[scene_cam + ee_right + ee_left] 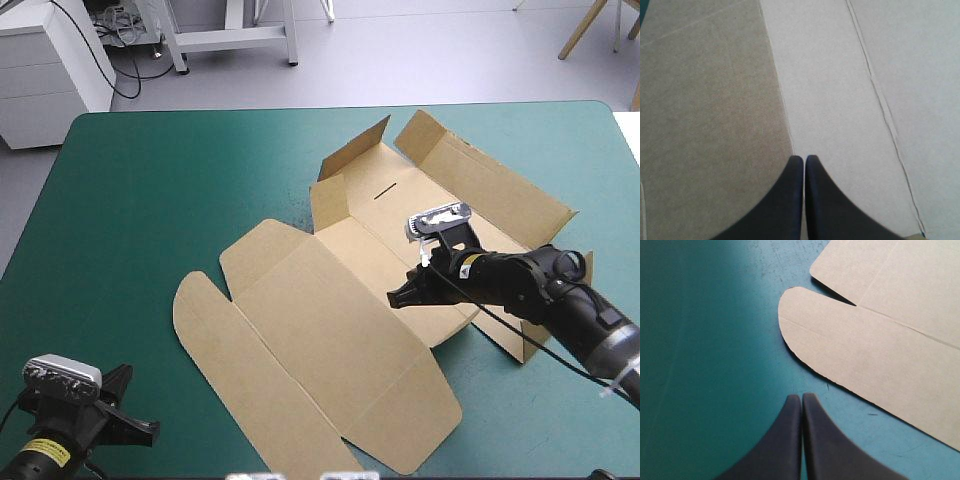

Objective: Fold the box

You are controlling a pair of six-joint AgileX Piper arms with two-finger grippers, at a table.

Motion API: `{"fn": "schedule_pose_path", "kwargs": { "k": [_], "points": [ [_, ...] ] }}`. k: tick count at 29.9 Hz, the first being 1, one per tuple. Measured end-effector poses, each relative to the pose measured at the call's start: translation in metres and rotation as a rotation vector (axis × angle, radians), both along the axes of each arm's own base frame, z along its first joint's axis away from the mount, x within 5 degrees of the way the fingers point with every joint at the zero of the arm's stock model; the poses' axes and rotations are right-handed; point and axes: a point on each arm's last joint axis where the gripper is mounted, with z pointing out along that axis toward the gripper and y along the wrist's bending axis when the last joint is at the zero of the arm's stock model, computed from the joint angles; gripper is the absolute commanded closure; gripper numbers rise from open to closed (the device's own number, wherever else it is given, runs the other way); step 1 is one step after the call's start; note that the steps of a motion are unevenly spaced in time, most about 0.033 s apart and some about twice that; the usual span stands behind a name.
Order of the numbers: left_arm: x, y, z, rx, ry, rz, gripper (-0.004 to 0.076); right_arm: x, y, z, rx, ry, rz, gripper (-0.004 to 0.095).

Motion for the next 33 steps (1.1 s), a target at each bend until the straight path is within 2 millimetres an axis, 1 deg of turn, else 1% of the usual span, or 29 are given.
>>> {"fn": "schedule_pose_path", "kwargs": {
  "k": [5, 7, 13, 15, 18, 23, 27, 33],
  "points": [
    [0.0, 0.0, 0.0, 0.0, 0.0, 0.0, 0.0734, -0.018, -0.014, 0.031, -0.046, -0.028, -0.009, 0.09],
    [0.0, 0.0, 0.0, 0.0, 0.0, 0.0, 0.0734, -0.027, -0.021, 0.039, -0.067, -0.033, -0.019, 0.09],
    [0.0, 0.0, 0.0, 0.0, 0.0, 0.0, 0.0734, -0.064, -0.047, 0.051, -0.167, 0.025, -0.048, 0.09],
    [0.0, 0.0, 0.0, 0.0, 0.0, 0.0, 0.0734, -0.077, -0.054, 0.055, -0.175, 0.044, -0.049, 0.09],
    [0.0, 0.0, 0.0, 0.0, 0.0, 0.0, 0.0734, -0.098, -0.065, 0.063, -0.156, 0.03, -0.062, 0.09],
    [0.0, 0.0, 0.0, 0.001, 0.0, 0.0, 0.0734, -0.127, -0.075, 0.075, -0.053, -0.018, -0.069, 0.09],
    [0.0, 0.0, 0.0, 0.001, 0.0, 0.0, 0.0734, -0.139, -0.079, 0.079, -0.007, -0.041, -0.068, 0.09],
    [0.0, 0.0, 0.0, 0.001, 0.0, 0.0, 0.0734, -0.139, -0.079, 0.079, -0.004, -0.039, -0.07, 0.09]
  ]
}}
